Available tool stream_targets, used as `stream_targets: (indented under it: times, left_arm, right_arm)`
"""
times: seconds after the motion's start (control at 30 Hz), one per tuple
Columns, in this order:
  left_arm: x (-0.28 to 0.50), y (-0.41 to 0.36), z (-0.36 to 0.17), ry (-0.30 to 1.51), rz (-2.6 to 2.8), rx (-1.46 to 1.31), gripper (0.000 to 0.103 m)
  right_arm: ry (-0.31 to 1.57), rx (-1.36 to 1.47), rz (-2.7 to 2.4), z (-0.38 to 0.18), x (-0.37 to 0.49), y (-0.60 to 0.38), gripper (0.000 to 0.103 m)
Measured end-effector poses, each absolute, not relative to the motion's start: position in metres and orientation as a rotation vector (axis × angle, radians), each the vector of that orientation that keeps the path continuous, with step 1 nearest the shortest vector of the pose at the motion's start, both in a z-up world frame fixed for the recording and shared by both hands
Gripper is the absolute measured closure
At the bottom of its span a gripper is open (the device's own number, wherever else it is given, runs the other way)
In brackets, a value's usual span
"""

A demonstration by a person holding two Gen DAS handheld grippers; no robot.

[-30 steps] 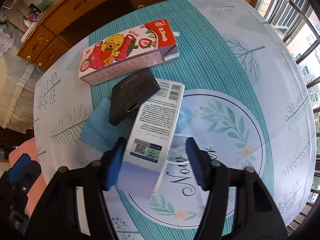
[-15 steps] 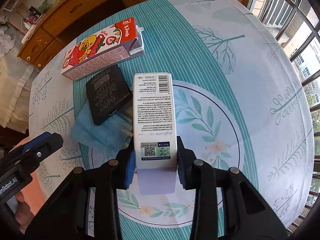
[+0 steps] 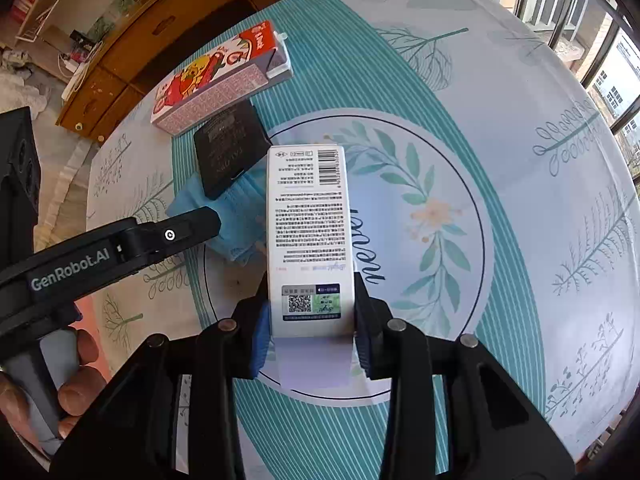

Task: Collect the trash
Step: 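Grasp the blue face mask with the left tool while the right tool grasps the white box, then carry the mask and white box down over the bin with both tools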

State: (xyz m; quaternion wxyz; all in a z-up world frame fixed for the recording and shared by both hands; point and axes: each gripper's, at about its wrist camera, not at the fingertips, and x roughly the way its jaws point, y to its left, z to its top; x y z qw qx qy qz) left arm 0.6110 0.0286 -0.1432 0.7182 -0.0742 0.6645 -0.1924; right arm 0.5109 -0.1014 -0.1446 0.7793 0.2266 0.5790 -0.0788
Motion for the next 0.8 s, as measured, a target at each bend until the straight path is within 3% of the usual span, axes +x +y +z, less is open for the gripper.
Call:
stream_targets:
  times: [0.17,0.53,0.7,0.8]
  left_arm:
    - [0.614,0.01,-0.146,1.475,-0.358,-0.16,0.05]
    - [0.592,-0.042,-0.147,1.377,-0.24,0.136,0.051]
    - [0.579,-0.042,-0.142,1.355,-0.279,0.141,0.093]
    - [0.567,-0.02,-0.138,1.359,-0.302,0.116,0.097]
  right_arm:
    - [1.2,0.487,-0.204,-0.134,0.503,-0.114,0.072]
    - [1.183,0.503,-0.239,-0.131,0.482,-0.14,0.072]
    - [1.187,0.503,-0.238,-0.13,0.469,-0.144,0.072]
    - [1.187,0.507,-0.223,-0.129,0.461,-0.146,0.072]
